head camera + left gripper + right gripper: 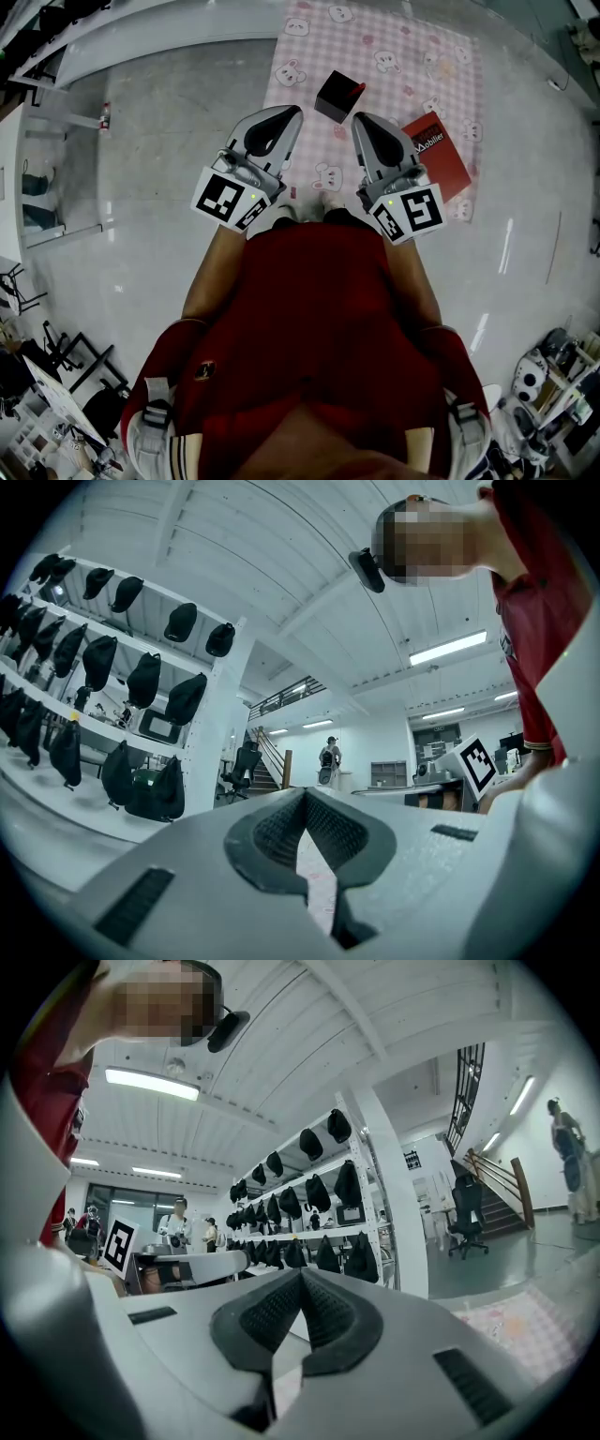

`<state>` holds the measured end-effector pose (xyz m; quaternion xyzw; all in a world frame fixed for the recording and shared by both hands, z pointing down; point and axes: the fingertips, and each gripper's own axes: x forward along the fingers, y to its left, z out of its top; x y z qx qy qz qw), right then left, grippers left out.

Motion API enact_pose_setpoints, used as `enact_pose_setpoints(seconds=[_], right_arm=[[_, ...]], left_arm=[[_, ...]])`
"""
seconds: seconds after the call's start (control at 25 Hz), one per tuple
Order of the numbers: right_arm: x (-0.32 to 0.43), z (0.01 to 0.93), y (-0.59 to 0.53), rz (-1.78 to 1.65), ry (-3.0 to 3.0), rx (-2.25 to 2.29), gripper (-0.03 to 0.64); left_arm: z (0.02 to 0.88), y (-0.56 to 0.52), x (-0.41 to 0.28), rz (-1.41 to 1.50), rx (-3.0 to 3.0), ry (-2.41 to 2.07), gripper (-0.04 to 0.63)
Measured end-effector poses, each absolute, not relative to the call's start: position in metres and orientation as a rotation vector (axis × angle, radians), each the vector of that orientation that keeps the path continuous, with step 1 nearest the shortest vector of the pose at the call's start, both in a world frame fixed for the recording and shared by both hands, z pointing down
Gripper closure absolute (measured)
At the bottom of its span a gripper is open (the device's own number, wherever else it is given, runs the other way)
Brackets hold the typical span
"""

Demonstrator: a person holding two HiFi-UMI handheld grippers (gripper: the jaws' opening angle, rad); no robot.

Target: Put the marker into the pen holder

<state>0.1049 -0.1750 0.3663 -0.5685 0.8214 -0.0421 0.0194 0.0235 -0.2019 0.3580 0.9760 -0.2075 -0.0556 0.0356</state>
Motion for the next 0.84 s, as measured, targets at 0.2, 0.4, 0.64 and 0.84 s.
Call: enact_pose_setpoints(seconds=[0.2, 0.4, 0.64, 0.84], right_arm=[[0.1040, 0.3685, -0.1702, -0.133, 2.540, -1.784, 0.618], [0.0986, 0.3684, -0.1675, -0.132, 2.533, -1.800, 0.618], [0.0977, 0.3710, -0.1651, -0.131, 2.525, -1.819, 0.618], [0.1036, 0.3715, -0.1647, -0.134, 2.518, -1.830, 0.618]], left_arm=[[0.3588, -0.1976, 0.0219, -0.170, 3.001, -0.619, 0.589], [0.3587, -0.1952, 0.0172, -0.165, 3.005, -0.601, 0.589], [0.3612, -0.1940, 0.0168, -0.159, 3.007, -0.581, 0.589], [0.3605, -0.1937, 0.0223, -0.156, 3.011, -0.568, 0.589]])
